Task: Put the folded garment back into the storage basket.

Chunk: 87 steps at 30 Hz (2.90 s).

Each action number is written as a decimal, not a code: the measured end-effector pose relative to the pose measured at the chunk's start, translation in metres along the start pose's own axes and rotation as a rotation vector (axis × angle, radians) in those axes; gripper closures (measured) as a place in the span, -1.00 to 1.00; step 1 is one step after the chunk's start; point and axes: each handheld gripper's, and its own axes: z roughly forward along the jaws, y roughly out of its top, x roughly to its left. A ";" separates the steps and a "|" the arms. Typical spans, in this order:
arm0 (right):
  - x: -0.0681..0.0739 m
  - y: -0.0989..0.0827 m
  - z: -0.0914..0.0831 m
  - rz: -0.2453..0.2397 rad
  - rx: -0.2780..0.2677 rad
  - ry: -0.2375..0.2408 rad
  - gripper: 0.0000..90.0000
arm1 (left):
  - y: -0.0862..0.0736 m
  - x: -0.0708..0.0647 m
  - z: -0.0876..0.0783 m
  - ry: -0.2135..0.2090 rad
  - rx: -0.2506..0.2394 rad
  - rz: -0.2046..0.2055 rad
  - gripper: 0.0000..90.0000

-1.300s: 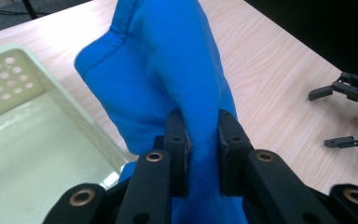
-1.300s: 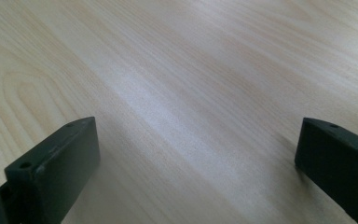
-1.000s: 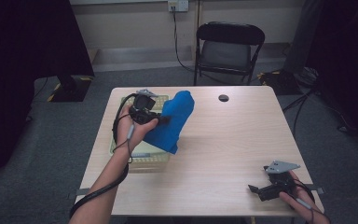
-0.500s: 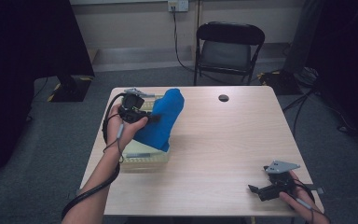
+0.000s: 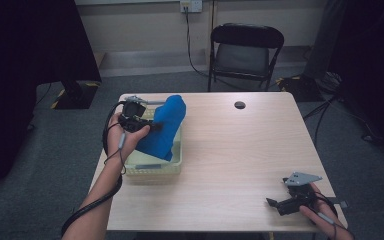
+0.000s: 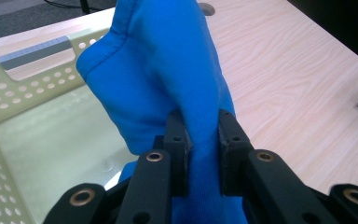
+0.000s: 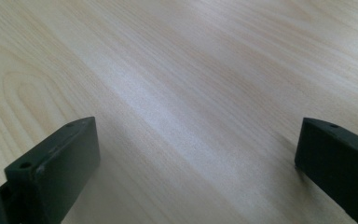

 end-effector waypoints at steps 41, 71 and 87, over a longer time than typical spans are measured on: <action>0.000 0.000 0.000 0.000 0.000 0.000 -1.00 | -0.028 0.046 0.051 0.088 0.034 -0.158 0.72; 0.000 0.000 0.000 0.000 0.000 0.000 -1.00 | -0.039 0.057 0.089 0.119 0.124 -0.184 0.72; 0.000 0.000 0.000 0.000 0.000 0.000 -1.00 | -0.042 0.061 0.102 0.115 0.190 -0.177 0.71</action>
